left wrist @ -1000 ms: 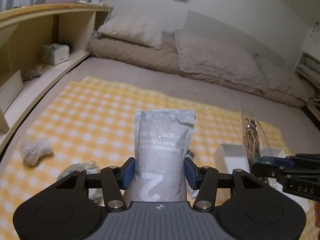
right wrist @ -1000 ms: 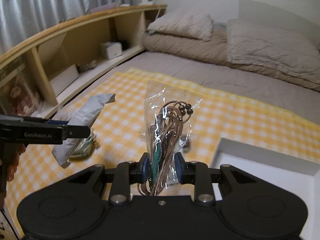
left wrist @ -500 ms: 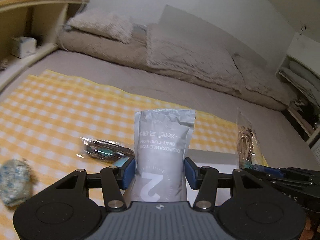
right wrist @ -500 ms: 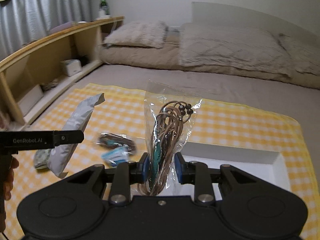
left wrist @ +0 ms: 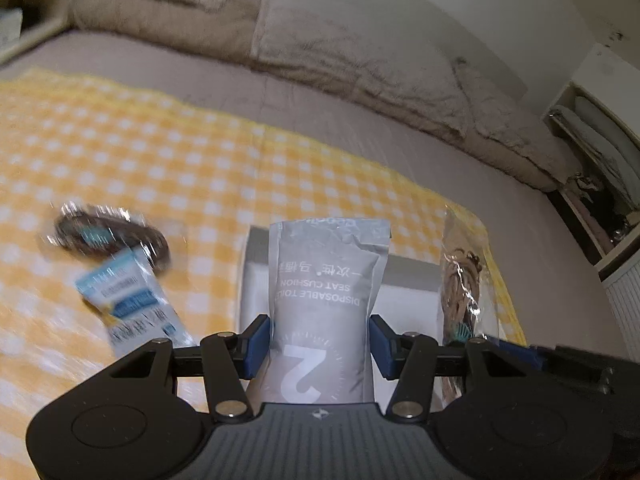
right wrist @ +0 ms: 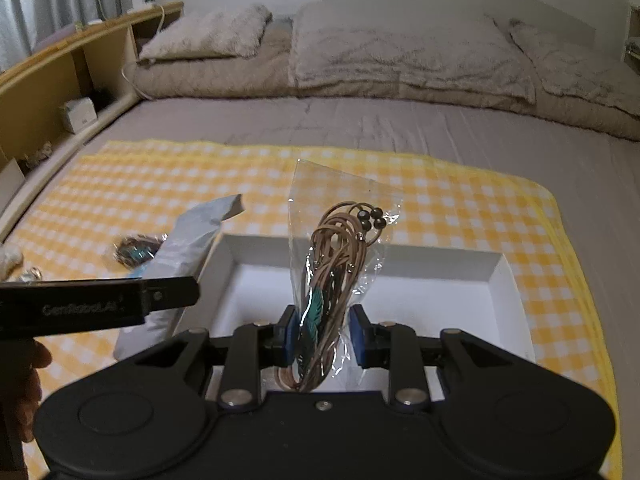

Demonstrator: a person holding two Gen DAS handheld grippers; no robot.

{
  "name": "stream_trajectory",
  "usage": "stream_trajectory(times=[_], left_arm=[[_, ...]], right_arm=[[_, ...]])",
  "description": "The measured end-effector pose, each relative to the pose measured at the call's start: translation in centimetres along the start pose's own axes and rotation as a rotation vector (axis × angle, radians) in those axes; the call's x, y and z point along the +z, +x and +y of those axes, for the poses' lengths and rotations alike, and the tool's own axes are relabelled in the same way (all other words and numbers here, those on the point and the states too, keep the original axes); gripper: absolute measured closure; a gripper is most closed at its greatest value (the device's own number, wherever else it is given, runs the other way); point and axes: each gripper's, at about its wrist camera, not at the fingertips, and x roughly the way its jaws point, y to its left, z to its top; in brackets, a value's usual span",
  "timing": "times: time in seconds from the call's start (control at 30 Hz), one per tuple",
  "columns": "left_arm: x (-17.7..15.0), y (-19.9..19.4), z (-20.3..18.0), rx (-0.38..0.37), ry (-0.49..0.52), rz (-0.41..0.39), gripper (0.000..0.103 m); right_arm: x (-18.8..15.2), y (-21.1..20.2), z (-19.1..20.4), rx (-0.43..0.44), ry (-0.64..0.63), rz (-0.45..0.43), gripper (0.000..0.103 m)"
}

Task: Organize soft objects
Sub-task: 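Carry the bagged cord and grey pack with both grippers into the white box, then open the left gripper on the grey pack while the right gripper releases the bagged cord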

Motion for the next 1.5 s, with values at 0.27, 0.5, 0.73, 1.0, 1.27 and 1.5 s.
stream_trajectory(times=[0.27, 0.5, 0.73, 1.0, 1.27, 1.5], left_arm=[[0.0, 3.2, 0.5, 0.057, -0.019, 0.017, 0.048], [0.1, 3.6, 1.2, 0.033, -0.046, 0.056, 0.037], [-0.2, 2.7, 0.7, -0.003, -0.002, 0.069, 0.025], [-0.4, 2.1, -0.3, 0.023, 0.116, 0.076, 0.017], [-0.4, 1.3, -0.1, 0.054, 0.162, 0.071, 0.011], [-0.7, 0.8, -0.1, 0.08, 0.187, 0.084, 0.007]], right_arm=[[-1.2, 2.5, -1.0, -0.021, -0.003, 0.092, 0.075], [-1.2, 4.1, -1.6, -0.022, 0.009, 0.118, 0.075], [-1.5, 5.1, -1.7, -0.026, 0.013, 0.157, 0.075], [-1.8, 6.1, -1.1, -0.019, 0.007, 0.204, 0.074], [-1.8, 6.5, -0.5, 0.012, -0.003, 0.194, 0.044], [-1.9, 6.1, -0.5, 0.016, -0.009, 0.204, 0.042]])
